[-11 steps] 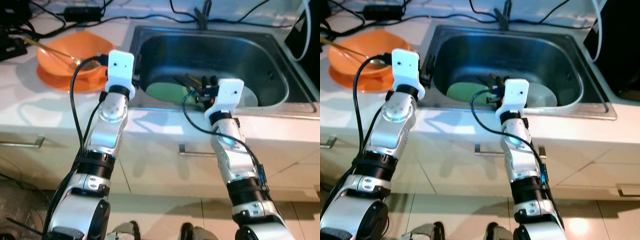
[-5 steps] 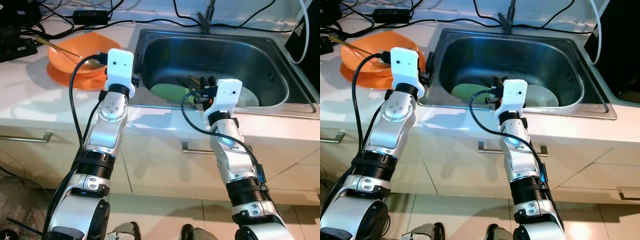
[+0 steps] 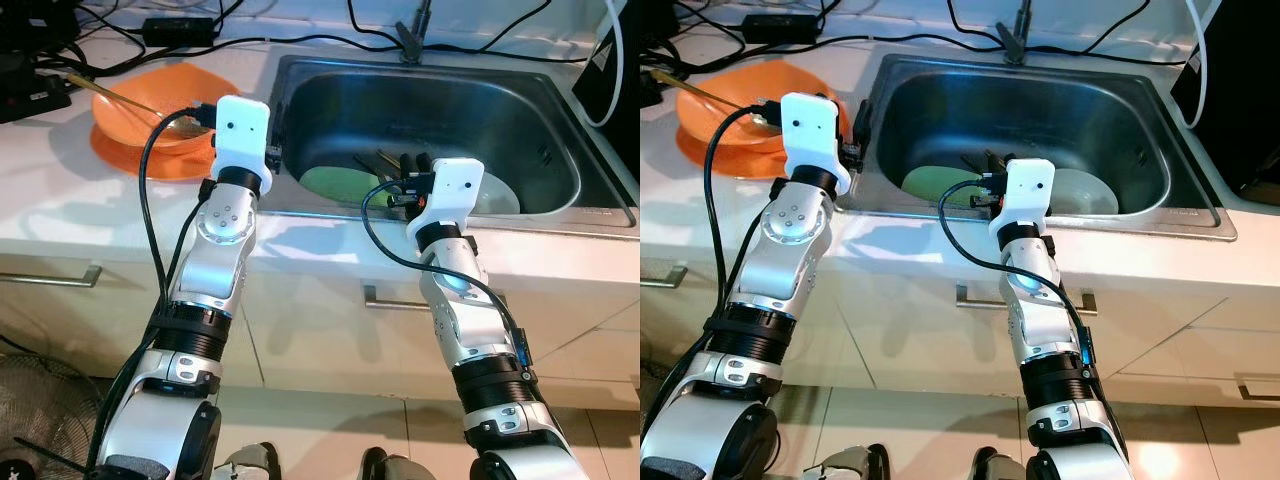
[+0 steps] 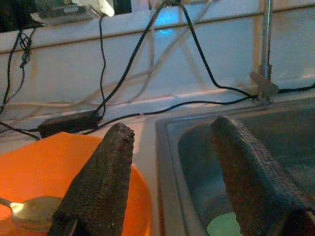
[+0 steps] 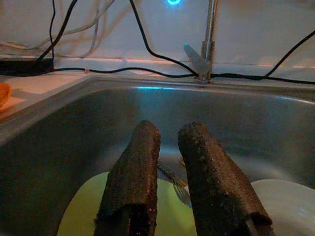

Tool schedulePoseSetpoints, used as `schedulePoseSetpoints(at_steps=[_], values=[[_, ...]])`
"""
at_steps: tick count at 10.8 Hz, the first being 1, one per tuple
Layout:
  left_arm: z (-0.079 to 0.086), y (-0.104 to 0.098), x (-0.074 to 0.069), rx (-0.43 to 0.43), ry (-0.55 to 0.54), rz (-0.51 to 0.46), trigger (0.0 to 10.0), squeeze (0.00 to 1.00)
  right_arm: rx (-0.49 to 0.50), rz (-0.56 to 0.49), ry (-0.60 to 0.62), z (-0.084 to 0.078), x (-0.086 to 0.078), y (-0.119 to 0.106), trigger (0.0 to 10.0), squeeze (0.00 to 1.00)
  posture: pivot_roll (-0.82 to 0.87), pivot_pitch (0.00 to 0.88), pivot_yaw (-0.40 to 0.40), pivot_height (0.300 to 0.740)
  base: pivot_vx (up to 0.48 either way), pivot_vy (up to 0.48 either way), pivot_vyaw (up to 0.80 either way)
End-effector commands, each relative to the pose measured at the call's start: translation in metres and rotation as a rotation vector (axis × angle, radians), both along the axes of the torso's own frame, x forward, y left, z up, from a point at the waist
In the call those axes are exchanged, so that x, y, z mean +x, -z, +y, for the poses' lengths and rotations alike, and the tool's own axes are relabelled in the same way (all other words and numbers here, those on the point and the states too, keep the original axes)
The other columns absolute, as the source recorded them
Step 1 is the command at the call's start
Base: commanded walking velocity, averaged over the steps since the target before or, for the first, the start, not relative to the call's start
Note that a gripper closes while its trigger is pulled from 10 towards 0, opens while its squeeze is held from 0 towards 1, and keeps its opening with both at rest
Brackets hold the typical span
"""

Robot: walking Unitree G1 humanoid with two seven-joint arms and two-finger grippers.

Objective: Kitchen organization

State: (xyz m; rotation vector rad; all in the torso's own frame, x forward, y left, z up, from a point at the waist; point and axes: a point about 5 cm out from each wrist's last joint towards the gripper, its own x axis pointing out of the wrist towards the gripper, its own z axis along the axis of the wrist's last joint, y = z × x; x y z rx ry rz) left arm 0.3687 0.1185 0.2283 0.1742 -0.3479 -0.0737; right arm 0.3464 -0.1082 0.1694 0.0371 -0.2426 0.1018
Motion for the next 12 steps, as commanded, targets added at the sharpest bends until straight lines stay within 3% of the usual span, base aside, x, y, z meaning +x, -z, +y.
schedulePoseSetpoints(at_steps=[1, 5, 6, 8, 9, 12], values=[[-0.003, 0.0, -0.002, 0.003, 0.016, -0.008, 10.0, 0.0, 0.007, 0.005, 0.006, -0.002, 0.0, 0.0, 10.0, 0.0, 0.09, 0.103, -0.032, 0.74, 0.0, 0.0, 0.0], [0.009, -0.007, 0.002, 0.012, -0.034, -0.018, 10.0, 0.0, 0.005, 0.004, 0.001, -0.002, 0.001, -0.001, 10.0, 0.0, 0.08, 0.098, -0.032, 0.74, 0.0, 0.0, 0.0], [0.033, -0.01, 0.006, 0.0, -0.136, -0.001, 10.0, 0.0, 0.004, 0.005, 0.001, -0.001, 0.002, -0.001, 10.0, 0.0, 0.08, 0.096, -0.031, 0.74, 0.0, 0.0, 0.0], [0.05, -0.008, 0.005, -0.002, -0.207, 0.019, 10.0, 0.0, 0.005, 0.004, 0.001, -0.001, 0.002, -0.001, 10.0, 0.0, 0.09, 0.093, -0.031, 0.74, 0.0, 0.0, 0.0], [0.067, -0.003, 0.003, -0.003, -0.267, 0.047, 10.0, 0.0, 0.005, 0.003, -0.002, -0.001, 0.002, -0.001, 10.0, 0.0, 0.09, 0.088, -0.03, 0.74, 0.0, 0.0, 0.0], [0.085, 0.006, -0.004, -0.007, -0.32, 0.09, 10.0, 0.0, 0.007, 0.002, -0.01, 0.001, 0.002, -0.001, 10.0, 0.0, 0.09, 0.082, -0.032, 0.74, 0.0, 0.0, 0.0]])
